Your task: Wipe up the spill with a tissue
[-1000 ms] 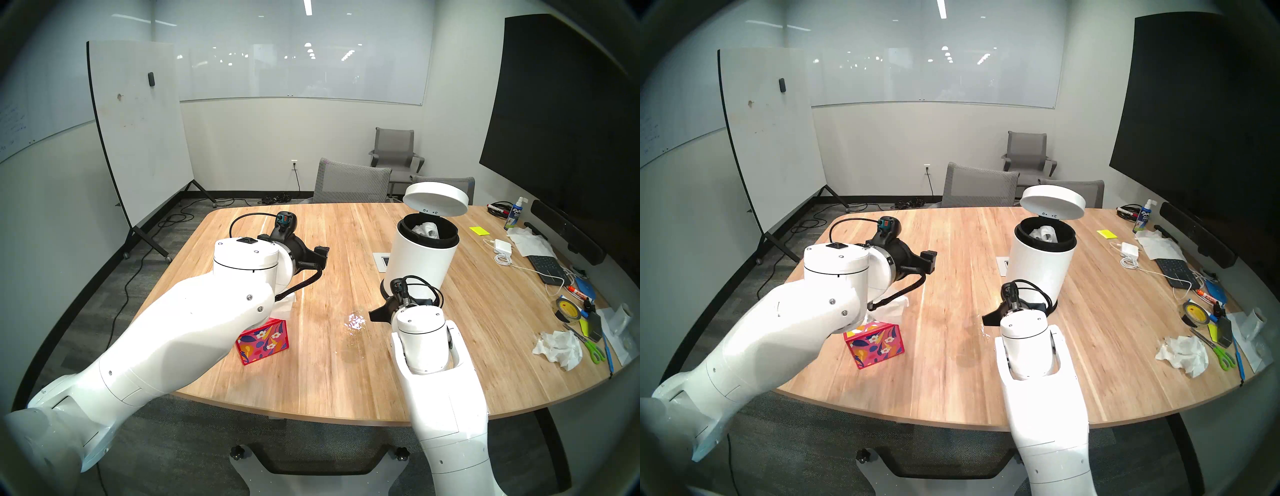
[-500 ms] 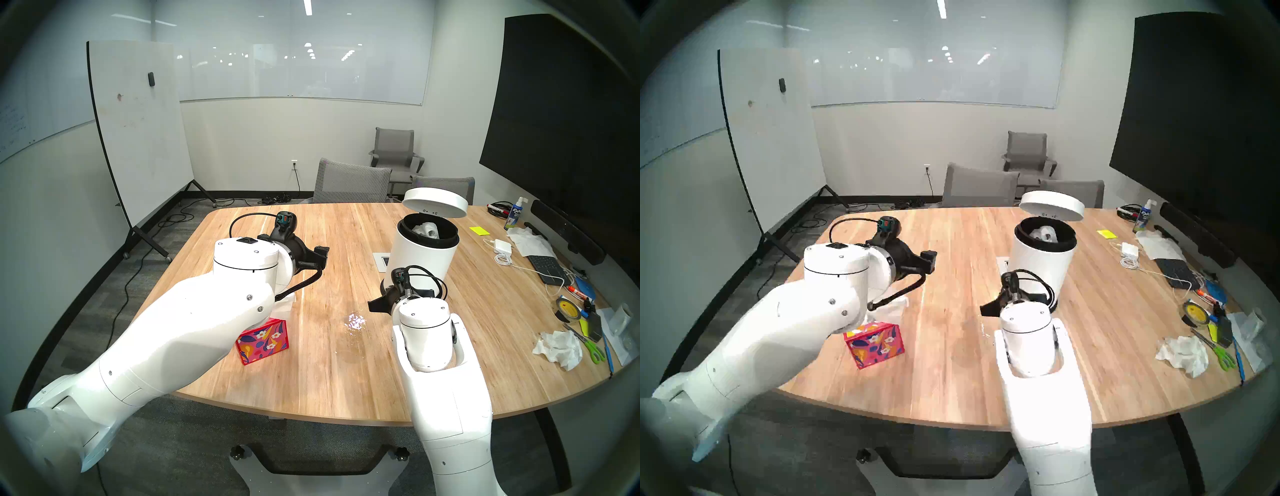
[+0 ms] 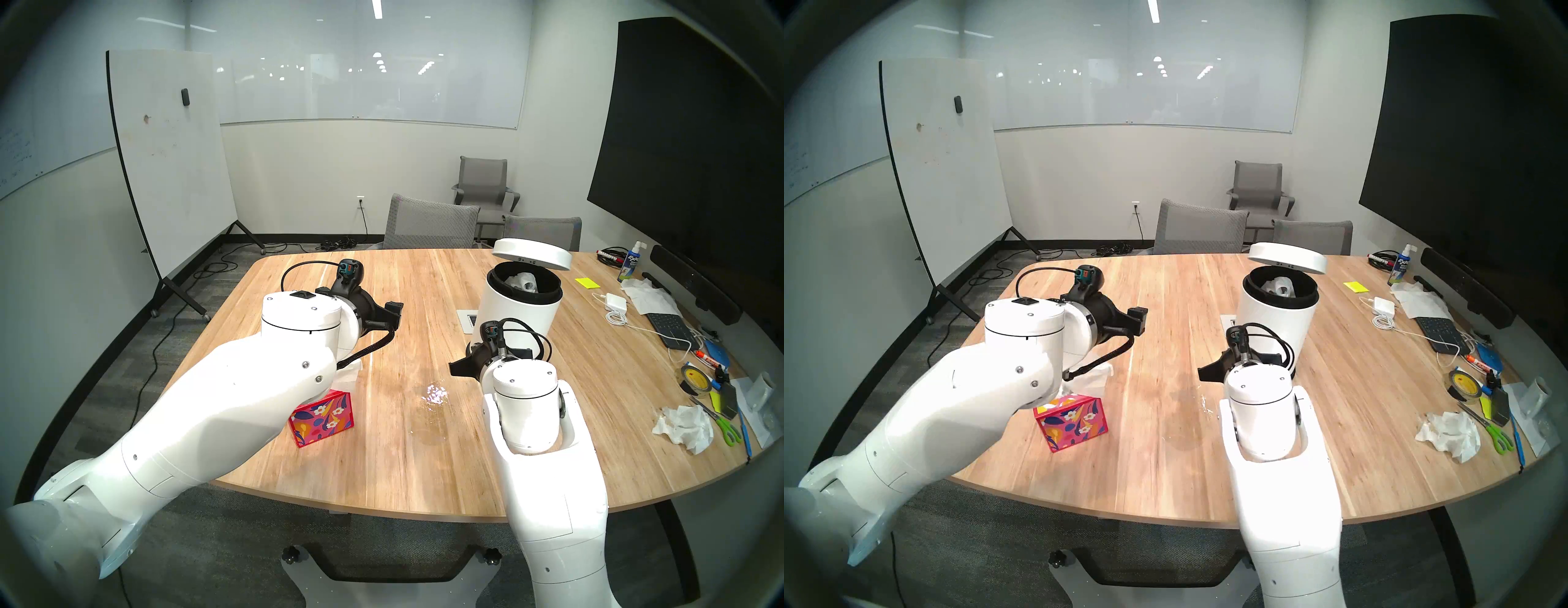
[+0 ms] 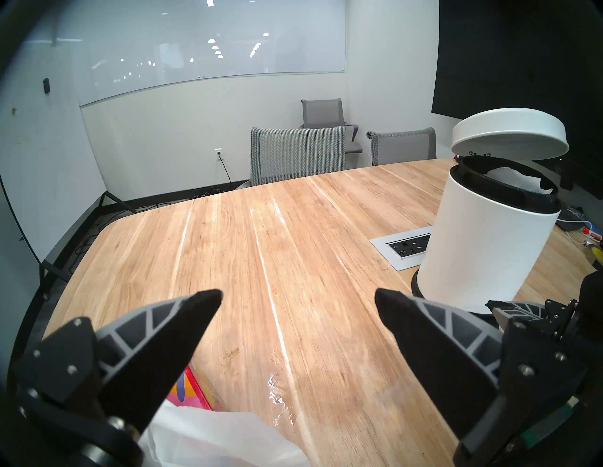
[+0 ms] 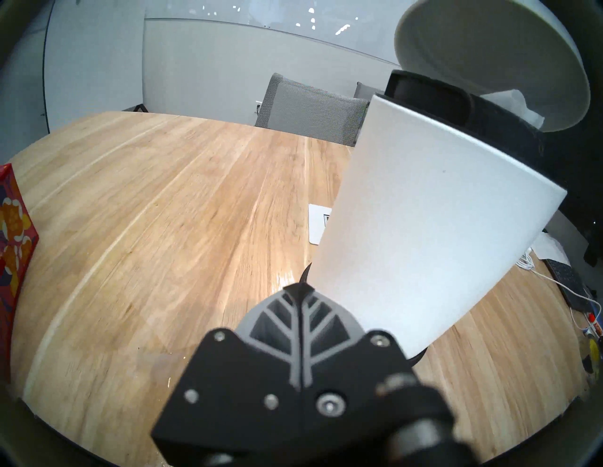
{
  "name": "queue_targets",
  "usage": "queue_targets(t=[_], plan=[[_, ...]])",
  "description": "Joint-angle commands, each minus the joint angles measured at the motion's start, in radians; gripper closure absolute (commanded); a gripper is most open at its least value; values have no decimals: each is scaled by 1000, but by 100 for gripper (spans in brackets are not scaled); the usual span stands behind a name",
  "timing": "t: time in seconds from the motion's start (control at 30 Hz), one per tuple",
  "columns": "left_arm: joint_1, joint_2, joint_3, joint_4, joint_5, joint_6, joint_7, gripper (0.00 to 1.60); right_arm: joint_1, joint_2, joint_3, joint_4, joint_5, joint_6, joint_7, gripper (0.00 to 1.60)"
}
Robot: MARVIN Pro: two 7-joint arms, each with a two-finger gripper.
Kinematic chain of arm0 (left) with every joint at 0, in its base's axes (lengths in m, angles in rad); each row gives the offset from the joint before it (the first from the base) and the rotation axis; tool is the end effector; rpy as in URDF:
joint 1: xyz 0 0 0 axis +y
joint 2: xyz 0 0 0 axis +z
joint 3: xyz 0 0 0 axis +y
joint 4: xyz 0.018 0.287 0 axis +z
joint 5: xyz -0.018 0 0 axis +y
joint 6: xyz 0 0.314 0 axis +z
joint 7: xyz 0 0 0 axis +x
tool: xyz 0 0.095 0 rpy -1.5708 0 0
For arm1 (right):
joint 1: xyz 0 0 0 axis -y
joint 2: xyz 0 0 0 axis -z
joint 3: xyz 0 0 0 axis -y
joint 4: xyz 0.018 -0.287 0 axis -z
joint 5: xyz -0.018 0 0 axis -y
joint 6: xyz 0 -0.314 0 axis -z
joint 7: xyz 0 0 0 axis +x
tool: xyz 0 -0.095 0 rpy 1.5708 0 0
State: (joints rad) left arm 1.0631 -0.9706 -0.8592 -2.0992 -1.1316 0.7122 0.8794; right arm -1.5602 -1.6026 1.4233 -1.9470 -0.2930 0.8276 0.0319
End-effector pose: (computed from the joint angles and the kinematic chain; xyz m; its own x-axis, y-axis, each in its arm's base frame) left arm 0.3951 -0.0986 -0.1249 0.3430 -0.1316 0.9301 -0.2377 -0.9701 -0.0496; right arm 0.4019 0.0491 -0.2222 0.4039 0.2311 0.8851 0.0624 -0.9723 0.2254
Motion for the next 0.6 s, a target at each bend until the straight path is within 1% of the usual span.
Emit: queue_targets(t=[0.0,0.17,0.33,0.57], plan=[[-10,-2,-9,-22,-1,-2,0,0,23,0,-32,-50,6,9,-12,160],[-10,-2,-10,-23,-1,-2,0,0,21,1,-45,-62,16,11,-24,160],[-10,-2,-10,-23,-1,-2,0,0,12,3,-54,-75,20,-4,-32,160],[-9,-2,-10,-23,-1,-2,1,0,10,3,-55,-90,41,0,-33,160]])
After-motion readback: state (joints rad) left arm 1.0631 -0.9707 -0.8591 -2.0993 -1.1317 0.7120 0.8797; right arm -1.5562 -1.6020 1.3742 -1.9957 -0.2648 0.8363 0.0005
